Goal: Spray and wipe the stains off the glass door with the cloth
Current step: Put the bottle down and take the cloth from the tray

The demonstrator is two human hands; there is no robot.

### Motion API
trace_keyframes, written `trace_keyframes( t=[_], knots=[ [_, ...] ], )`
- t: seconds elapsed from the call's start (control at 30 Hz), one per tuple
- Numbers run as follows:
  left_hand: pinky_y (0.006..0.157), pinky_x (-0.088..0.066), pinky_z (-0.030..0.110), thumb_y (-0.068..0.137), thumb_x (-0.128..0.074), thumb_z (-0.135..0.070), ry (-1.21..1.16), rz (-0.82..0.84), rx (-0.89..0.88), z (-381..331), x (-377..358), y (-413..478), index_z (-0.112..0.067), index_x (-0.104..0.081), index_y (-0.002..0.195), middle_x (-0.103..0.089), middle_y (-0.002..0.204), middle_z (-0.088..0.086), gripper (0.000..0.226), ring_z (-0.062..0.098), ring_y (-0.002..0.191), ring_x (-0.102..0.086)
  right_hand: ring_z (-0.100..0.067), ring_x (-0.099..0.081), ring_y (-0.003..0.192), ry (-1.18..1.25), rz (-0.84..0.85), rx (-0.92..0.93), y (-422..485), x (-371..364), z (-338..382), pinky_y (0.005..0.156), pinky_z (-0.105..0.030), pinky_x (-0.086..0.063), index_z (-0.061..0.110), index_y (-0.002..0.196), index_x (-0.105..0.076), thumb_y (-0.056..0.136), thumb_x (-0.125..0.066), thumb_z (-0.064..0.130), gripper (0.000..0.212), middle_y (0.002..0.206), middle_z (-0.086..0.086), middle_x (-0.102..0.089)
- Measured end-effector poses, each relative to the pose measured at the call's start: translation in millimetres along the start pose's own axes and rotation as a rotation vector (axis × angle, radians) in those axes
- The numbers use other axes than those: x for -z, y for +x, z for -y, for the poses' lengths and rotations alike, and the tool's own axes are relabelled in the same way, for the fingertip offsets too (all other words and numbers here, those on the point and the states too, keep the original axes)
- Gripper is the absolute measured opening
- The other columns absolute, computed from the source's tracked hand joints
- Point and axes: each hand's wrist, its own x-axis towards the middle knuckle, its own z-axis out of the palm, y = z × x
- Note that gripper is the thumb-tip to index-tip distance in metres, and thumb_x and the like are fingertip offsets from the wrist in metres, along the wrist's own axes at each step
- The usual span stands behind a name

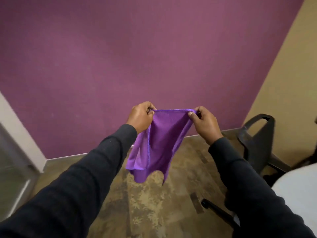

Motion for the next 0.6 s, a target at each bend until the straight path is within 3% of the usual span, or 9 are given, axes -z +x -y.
trace_keyframes(
  t=[0.1,0.2,0.27,0.33,0.4,0.5,0.6],
  knots=[
    [0.052,-0.036,0.009,0.094,-0.051,-0.004,0.020,-0.078,0.072,36.7,26.3,11.8,-0.009,-0.066,0.090,-0.055,0.065,-0.003,0.016,0.014,0.060,-0.047,-0.010,-0.051,0.068,0.169,0.032,0.016,36.1,-49.3,16.2,0.063,-0.018,-0.043,0.020,0.089,-0.057,0.100,-0.060,0.028,0.014,0.078,0.004,-0.060],
    [0.054,-0.038,0.009,0.095,-0.051,-0.006,-0.018,-0.155,0.155,66.2,48.6,29.4,-0.009,-0.064,0.091,-0.059,0.074,0.002,0.014,0.014,0.064,-0.048,-0.012,-0.054,0.076,0.388,0.140,0.023,69.0,-101.6,29.5,0.071,-0.027,-0.046,0.015,0.097,-0.060,0.100,-0.061,0.029,0.014,0.086,-0.001,-0.062],
    [0.062,-0.045,0.021,0.095,-0.051,-0.007,-0.108,-0.216,0.232,87.8,62.3,48.4,-0.013,-0.062,0.088,-0.062,0.077,0.002,0.015,0.015,0.067,-0.051,-0.011,-0.059,0.078,0.476,0.217,0.056,88.2,-133.8,37.0,0.073,-0.029,-0.049,0.013,0.101,-0.062,0.096,-0.066,0.034,0.022,0.089,-0.002,-0.067],
    [0.065,-0.047,0.030,0.095,-0.050,-0.005,-0.211,-0.279,0.320,107.5,76.4,67.9,-0.017,-0.061,0.086,-0.062,0.078,-0.001,0.018,0.016,0.072,-0.054,-0.005,-0.062,0.074,0.502,0.340,0.101,105.5,-159.6,43.7,0.070,-0.021,-0.051,0.010,0.105,-0.064,0.093,-0.073,0.029,0.024,0.089,0.001,-0.071],
    [0.063,-0.044,0.027,0.096,-0.050,-0.006,-0.217,-0.314,0.377,126.0,89.8,84.9,-0.017,-0.061,0.087,-0.060,0.078,-0.004,0.018,0.014,0.073,-0.052,-0.003,-0.065,0.075,0.417,0.531,0.145,127.2,-181.5,43.3,0.069,-0.022,-0.055,0.010,0.107,-0.067,0.086,-0.081,0.027,0.031,0.092,0.002,-0.074],
    [0.066,-0.042,0.027,0.093,-0.056,-0.014,-0.098,-0.305,0.410,154.8,111.2,102.7,-0.022,-0.062,0.080,-0.061,0.076,-0.007,0.016,0.011,0.071,-0.052,-0.010,-0.068,0.084,0.078,0.859,0.175,168.8,-215.8,41.5,0.086,-0.038,-0.058,0.014,0.103,-0.073,0.075,-0.087,0.043,0.043,0.100,-0.001,-0.079],
    [0.062,-0.041,0.026,0.086,-0.072,-0.037,0.099,-0.057,0.437,172.6,147.0,109.8,-0.016,-0.065,0.077,-0.058,0.064,-0.006,0.024,0.012,0.062,-0.050,-0.015,-0.066,0.079,-0.204,1.066,0.209,207.7,-248.8,58.9,0.084,-0.038,-0.056,0.016,0.088,-0.076,0.078,-0.084,0.045,0.032,0.090,-0.002,-0.079]
  ],
)
